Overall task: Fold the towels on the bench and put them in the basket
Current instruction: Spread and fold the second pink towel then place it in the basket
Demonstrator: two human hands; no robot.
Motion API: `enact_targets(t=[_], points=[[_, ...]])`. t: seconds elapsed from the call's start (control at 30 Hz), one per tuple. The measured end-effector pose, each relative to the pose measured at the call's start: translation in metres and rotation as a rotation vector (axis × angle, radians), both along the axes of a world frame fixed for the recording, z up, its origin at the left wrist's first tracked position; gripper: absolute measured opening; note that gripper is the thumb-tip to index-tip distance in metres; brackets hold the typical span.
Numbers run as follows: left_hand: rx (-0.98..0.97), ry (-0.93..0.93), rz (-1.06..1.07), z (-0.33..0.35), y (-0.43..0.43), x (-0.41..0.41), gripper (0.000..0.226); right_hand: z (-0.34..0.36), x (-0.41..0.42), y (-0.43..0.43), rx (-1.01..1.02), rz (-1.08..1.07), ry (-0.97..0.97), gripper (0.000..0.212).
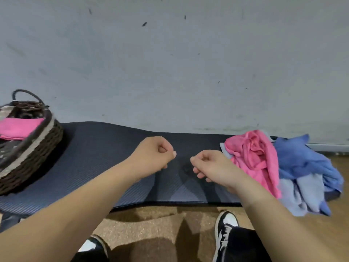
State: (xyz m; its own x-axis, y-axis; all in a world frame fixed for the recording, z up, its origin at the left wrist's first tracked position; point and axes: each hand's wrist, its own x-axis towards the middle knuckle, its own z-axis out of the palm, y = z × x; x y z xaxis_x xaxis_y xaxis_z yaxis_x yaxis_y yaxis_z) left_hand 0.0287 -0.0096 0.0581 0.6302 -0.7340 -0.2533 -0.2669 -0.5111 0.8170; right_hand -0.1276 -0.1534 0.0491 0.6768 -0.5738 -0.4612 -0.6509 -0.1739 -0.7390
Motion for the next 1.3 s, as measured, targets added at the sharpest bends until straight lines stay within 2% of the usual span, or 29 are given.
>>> enact_targets(t=[0.07, 0.13, 0.23, 0.37, 0.47, 0.53, 0.6, 0.63, 0.67, 0.7, 0.77, 0.9, 1.0, 1.07, 1.17, 1.27, 1.3], points=[[0.028, 0.014, -0.061, -0.012, -0.024, -0.019, 0.005, -0.012, -0.016, -0.022, -0.059, 0.028, 0.061, 0.037], [0.054, 0.027, -0.103, -0.023, -0.047, -0.036, 0.008, -0.012, -0.023, -0.042, -0.169, 0.145, 0.118, 0.033], [0.054, 0.054, -0.135, -0.036, -0.080, -0.055, 0.017, 0.007, -0.030, -0.069, -0.237, 0.192, 0.089, 0.029], [-0.018, -0.083, -0.195, -0.044, -0.137, -0.089, 0.023, 0.025, -0.057, -0.109, -0.294, 0.011, 0.057, 0.042], [-0.078, -0.125, -0.250, -0.049, -0.184, -0.113, 0.028, 0.030, -0.074, -0.134, -0.372, -0.158, 0.035, 0.035], [-0.087, -0.061, -0.230, -0.056, -0.207, -0.122, 0.034, 0.031, -0.081, -0.142, -0.355, -0.217, 0.054, 0.027], [-0.063, -0.029, -0.170, -0.064, -0.219, -0.123, 0.023, 0.025, -0.089, -0.152, -0.293, -0.248, 0.071, 0.024], [-0.045, -0.037, -0.145, -0.066, -0.221, -0.122, 0.009, 0.021, -0.092, -0.155, -0.263, -0.253, 0.082, 0.032], [-0.037, -0.038, -0.112, -0.068, -0.223, -0.119, 0.009, 0.016, -0.095, -0.159, -0.237, -0.254, 0.098, 0.038], [-0.042, -0.030, -0.083, -0.069, -0.223, -0.116, 0.016, 0.013, -0.098, -0.161, -0.229, -0.255, 0.110, 0.036], [-0.110, -0.004, -0.022, -0.058, -0.219, -0.110, 0.017, 0.008, -0.104, -0.165, -0.245, -0.269, 0.120, 0.014], [-0.281, 0.053, 0.152, -0.018, -0.193, -0.085, 0.012, 0.009, -0.102, -0.162, -0.253, -0.278, 0.135, 0.027], [-0.373, 0.195, 0.328, 0.011, -0.165, -0.058, 0.017, 0.012, -0.094, -0.154, -0.268, -0.222, 0.170, 0.021], [-0.423, 0.235, 0.366, 0.033, -0.143, -0.045, 0.025, 0.016, -0.085, -0.146, -0.279, -0.214, 0.095, 0.035], [-0.470, 0.140, 0.312, 0.063, -0.107, -0.032, 0.019, 0.031, -0.065, -0.118, -0.246, -0.165, -0.137, 0.036], [-0.396, -0.019, 0.219, 0.076, -0.064, -0.025, 0.014, 0.037, -0.036, -0.070, -0.157, 0.022, -0.265, 0.039], [-0.349, -0.049, 0.189, 0.071, -0.048, -0.023, 0.011, 0.035, -0.024, -0.053, -0.183, 0.089, -0.284, 0.037]])
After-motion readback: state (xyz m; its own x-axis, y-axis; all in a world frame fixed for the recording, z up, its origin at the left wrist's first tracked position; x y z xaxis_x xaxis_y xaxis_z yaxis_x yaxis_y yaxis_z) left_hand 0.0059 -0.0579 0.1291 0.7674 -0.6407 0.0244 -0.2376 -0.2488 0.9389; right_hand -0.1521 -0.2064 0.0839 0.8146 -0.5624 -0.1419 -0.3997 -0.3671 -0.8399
